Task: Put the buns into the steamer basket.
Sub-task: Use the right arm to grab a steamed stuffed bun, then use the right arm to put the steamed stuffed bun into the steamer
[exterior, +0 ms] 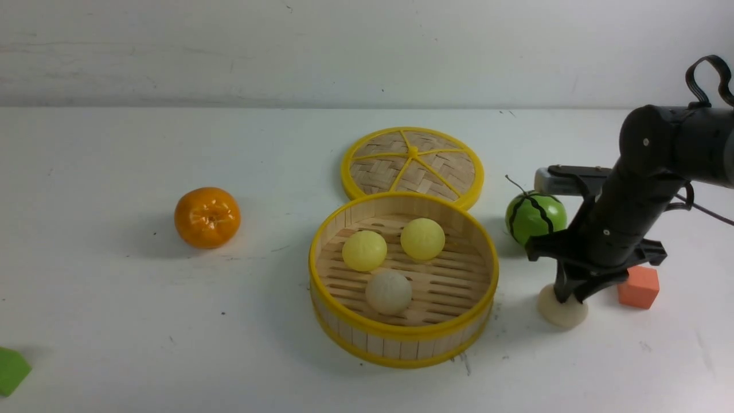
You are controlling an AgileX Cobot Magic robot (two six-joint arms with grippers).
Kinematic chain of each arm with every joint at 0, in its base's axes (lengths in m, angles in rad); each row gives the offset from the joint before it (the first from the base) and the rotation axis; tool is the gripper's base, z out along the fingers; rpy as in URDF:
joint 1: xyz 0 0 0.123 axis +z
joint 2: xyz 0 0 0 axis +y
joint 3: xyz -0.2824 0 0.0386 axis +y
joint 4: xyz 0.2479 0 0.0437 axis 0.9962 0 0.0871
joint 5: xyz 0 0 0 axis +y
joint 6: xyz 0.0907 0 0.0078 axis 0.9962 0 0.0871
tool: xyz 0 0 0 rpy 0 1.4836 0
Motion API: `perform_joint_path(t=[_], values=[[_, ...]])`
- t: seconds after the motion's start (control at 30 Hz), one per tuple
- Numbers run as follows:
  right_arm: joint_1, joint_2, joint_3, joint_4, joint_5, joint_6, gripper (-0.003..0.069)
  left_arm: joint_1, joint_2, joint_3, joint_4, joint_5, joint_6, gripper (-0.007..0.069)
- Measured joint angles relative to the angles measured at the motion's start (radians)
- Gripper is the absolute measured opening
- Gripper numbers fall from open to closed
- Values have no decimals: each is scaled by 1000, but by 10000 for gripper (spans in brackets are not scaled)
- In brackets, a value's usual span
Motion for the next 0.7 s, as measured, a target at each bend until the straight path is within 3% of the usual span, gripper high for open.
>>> perform_joint_path(t=[0.13,0.2,0.4,0.7], values=[[0,0,0,0,2,-3,27,0,0,0,0,0,0,134],[0,-9,0,0,8,-8,1,0,0,0,0,0,0,137],[12,-121,1,25,45,-17,3,0,0,0,0,0,0,137],[172,-179,-96,163,40,-83,6,0,0,0,0,0,0,144]])
